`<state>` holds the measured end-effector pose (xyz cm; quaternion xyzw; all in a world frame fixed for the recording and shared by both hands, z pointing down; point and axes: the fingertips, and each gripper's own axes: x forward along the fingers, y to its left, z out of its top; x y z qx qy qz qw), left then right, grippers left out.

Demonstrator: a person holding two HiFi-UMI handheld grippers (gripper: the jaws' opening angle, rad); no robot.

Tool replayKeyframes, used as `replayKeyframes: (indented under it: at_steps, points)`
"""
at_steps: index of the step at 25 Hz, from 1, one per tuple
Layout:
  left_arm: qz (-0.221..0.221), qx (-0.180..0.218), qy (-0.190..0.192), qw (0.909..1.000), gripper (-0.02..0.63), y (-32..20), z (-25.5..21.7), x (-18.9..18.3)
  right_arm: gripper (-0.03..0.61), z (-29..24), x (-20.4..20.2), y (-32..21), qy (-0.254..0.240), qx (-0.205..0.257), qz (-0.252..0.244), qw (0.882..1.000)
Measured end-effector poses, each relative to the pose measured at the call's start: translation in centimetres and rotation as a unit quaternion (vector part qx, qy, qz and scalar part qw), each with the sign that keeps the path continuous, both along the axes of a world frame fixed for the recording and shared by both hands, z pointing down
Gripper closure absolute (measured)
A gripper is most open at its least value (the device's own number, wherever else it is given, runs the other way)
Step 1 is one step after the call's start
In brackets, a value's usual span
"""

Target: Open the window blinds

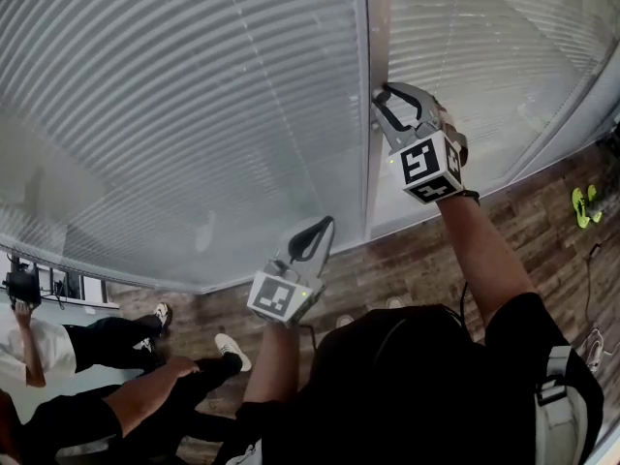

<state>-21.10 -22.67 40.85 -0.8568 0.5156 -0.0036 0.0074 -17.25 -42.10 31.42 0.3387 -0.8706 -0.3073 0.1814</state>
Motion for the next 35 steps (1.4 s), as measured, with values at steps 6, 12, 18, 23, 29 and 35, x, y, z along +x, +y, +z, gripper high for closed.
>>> replayKeyframes:
  at_steps: [6, 12, 18, 23, 29, 35]
  points:
    - [0.003, -0.002, -0.002, 1.0000, 0.609, -0.1, 0.0, -0.1, 0.446, 0.1, 0.2, -0.6, -0.088, -0.059, 0.009, 0.994]
    - [0.004, -0.001, -0.002, 1.0000, 0.609, 0.0, -0.2, -0.2, 0.448, -0.2, 0.4, -0.6, -0.148, -0.100, 0.011, 0.984]
    - [0.005, -0.002, -0.001, 1.0000, 0.609, -0.2, -0.2, -0.4, 0.447, 0.3, 0.8, -1.3, -0.224, -0.160, 0.014, 0.961]
    - [0.005, -0.001, -0.004, 1.0000, 0.609, -0.2, 0.2, -0.4, 0.448, 0.3, 1.1, -1.4, -0.293, -0.204, 0.018, 0.934]
    - [0.010, -0.001, 0.003, 0.9999, 0.609, -0.1, -0.1, -0.2, 0.446, 0.2, 1.3, -1.3, -0.343, -0.241, 0.017, 0.908]
    - [0.011, -0.005, 0.004, 0.9999, 0.609, 0.0, 0.1, -0.3, 0.448, 0.0, 1.4, -1.3, -0.379, -0.256, 0.029, 0.889]
